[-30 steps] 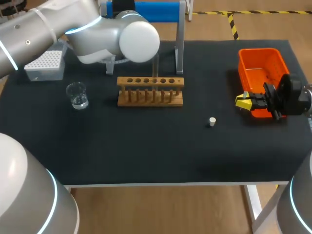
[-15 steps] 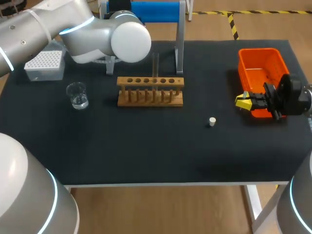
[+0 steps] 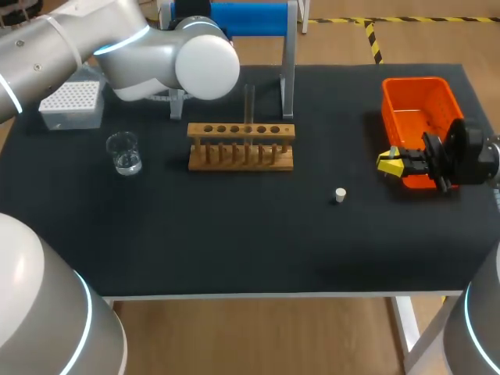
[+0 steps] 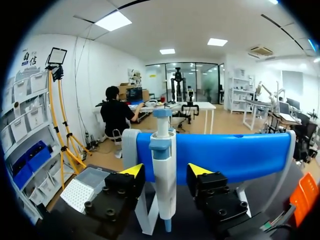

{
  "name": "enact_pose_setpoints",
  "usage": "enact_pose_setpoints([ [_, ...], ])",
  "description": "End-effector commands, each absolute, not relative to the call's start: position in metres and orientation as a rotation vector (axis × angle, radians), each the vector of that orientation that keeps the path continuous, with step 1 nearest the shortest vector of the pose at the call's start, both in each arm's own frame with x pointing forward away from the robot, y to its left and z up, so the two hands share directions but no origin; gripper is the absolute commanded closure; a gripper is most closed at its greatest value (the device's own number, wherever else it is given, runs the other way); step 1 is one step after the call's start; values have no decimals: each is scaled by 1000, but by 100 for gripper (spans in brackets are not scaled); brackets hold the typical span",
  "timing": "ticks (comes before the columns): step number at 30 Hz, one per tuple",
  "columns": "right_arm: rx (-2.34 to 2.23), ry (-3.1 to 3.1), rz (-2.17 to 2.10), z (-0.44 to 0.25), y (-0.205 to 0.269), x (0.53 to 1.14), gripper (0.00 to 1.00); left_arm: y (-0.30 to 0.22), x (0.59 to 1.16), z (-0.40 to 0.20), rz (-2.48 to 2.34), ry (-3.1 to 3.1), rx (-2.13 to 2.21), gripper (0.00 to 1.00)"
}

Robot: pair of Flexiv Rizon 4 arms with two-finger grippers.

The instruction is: Invert the test tube, pick up the pipette, mount the tip to pipette, aspirate from beaker and dispense into the tube, eject the tip, return the pipette, and cap with the stopper.

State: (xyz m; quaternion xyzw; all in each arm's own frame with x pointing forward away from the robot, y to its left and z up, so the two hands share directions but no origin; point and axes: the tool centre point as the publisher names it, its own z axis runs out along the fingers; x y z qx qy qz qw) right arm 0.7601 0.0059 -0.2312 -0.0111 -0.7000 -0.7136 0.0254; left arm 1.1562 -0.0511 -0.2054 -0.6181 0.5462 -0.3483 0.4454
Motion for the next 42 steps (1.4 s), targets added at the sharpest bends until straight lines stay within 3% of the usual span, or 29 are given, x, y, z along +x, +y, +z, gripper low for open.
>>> enact_pose_setpoints([
  [1,-33,-2165,-2206,-231,5,759,100,-51,1160,-206,-862,1360,-1535,47],
  [8,-33,-2165,-2206,-231,5,759,100,-52,1163,-207,-870,1362,-1540,43],
  [29,-33,-2165,-2206,-231,5,759,100,-49,1171,-213,-882,1360,-1549,43],
  [42,-33,-2165,-2206,-231,5,759,100,-50,1171,-215,-889,1359,-1553,53],
])
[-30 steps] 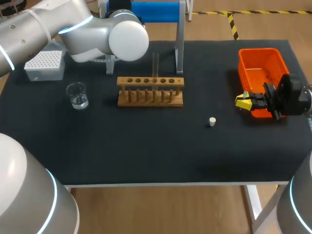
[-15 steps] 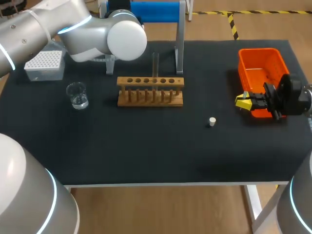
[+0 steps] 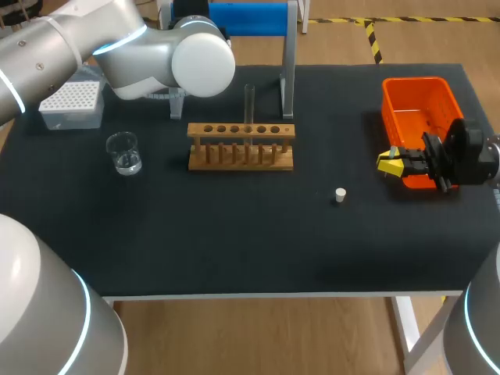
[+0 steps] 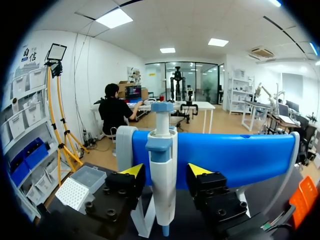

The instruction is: Invert the test tube, pick up the pipette, mount the tip to pipette, aspirate from beaker and dispense into the tube, eject the tip, return the pipette, and cap with the stopper.

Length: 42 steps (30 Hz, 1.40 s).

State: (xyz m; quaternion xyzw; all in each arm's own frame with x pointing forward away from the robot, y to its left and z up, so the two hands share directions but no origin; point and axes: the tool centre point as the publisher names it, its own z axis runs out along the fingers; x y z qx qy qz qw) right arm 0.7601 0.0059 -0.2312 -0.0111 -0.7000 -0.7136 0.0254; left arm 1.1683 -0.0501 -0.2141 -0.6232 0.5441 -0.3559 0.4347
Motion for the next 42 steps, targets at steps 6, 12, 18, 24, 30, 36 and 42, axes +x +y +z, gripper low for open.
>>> enact_pose_setpoints([
  [6,-33,-2165,-2206,-231,5,759,100,-49,1172,-216,-889,1355,-1556,51],
  [12,-33,-2165,-2206,-231,5,759,100,-49,1173,-217,-890,1354,-1555,49],
  [18,-33,-2165,-2206,-231,5,759,100,-49,1174,-217,-892,1353,-1556,55],
  [24,-33,-2165,-2206,-231,5,759,100,-49,1174,-217,-892,1348,-1559,100],
  [30,-33,-2165,-2206,-231,5,759,100,-49,1173,-208,-895,1340,-1551,100],
  [36,-33,-2165,-2206,-231,5,759,100,-47,1176,-184,-910,1313,-1512,100],
  [42,-33,-2165,-2206,-231,5,759,100,-47,1176,-164,-916,1299,-1481,100],
])
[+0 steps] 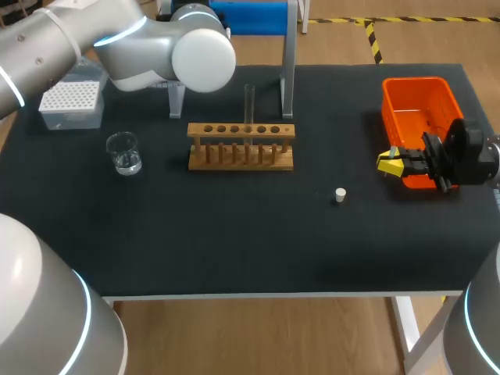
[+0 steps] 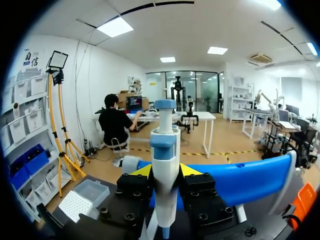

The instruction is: Invert the test tube, pick up the pipette, mount the tip to pipette, aspirate from beaker and dispense into the tube, eject the tip, return the pipette, and cap with the stopper.

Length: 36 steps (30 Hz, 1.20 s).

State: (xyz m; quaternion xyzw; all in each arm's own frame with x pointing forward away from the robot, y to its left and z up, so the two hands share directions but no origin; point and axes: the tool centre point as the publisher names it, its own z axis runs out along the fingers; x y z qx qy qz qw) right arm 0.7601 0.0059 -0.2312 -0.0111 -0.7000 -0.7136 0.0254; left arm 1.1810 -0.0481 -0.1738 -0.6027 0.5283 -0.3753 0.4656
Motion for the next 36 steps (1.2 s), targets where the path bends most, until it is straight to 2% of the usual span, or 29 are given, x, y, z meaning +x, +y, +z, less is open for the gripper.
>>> enact_pose_setpoints([
  [1,-33,-2165,-2206,-231,5,759,100,-47,1176,-162,-917,1298,-1479,100],
  [36,-33,-2165,-2206,-231,5,759,100,-2,1121,-66,-1315,1972,-1063,100],
])
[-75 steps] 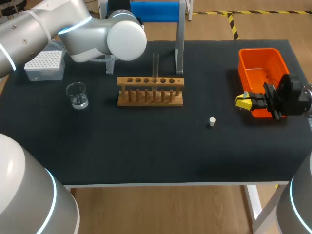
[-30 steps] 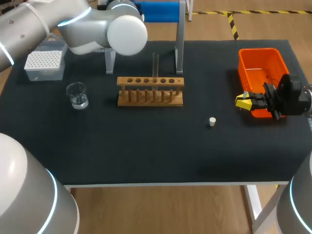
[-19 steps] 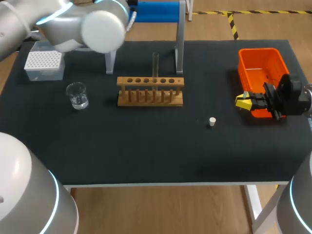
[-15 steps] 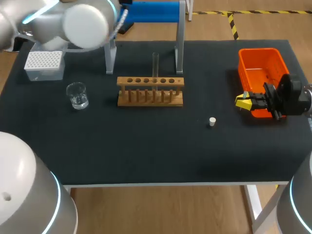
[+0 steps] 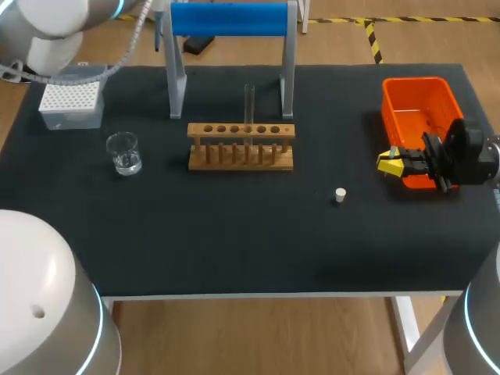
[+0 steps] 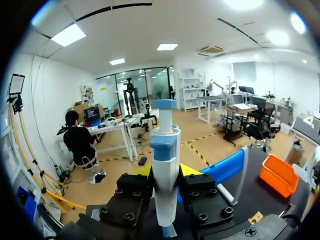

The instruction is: Invert the test tube, pick up the pipette, mount the tip to pipette, aspirate from beaker and dispense into the tube, eject the tip, return the pipette, and cap with the stopper.

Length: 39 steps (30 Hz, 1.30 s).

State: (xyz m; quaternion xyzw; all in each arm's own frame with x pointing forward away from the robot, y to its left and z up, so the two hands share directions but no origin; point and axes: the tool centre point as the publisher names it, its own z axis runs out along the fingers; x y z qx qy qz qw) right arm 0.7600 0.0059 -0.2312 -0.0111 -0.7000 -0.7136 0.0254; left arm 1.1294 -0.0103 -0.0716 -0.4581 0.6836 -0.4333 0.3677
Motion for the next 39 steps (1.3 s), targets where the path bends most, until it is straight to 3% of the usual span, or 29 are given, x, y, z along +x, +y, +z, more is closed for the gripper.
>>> enact_pose_setpoints([
  [1,-33,-2165,-2206,-231,5,759,100,-1,1118,-65,-1334,1994,-1047,100],
  [7,-33,-2165,-2206,-231,5,759,100,0,1090,-57,-1526,2097,-924,100],
  [28,-33,-2165,-2206,-231,5,759,100,2,1089,-53,-1564,2123,-873,100],
  [39,-33,-2165,-2206,-231,5,759,100,1,1031,-6,-1771,2249,-593,100],
])
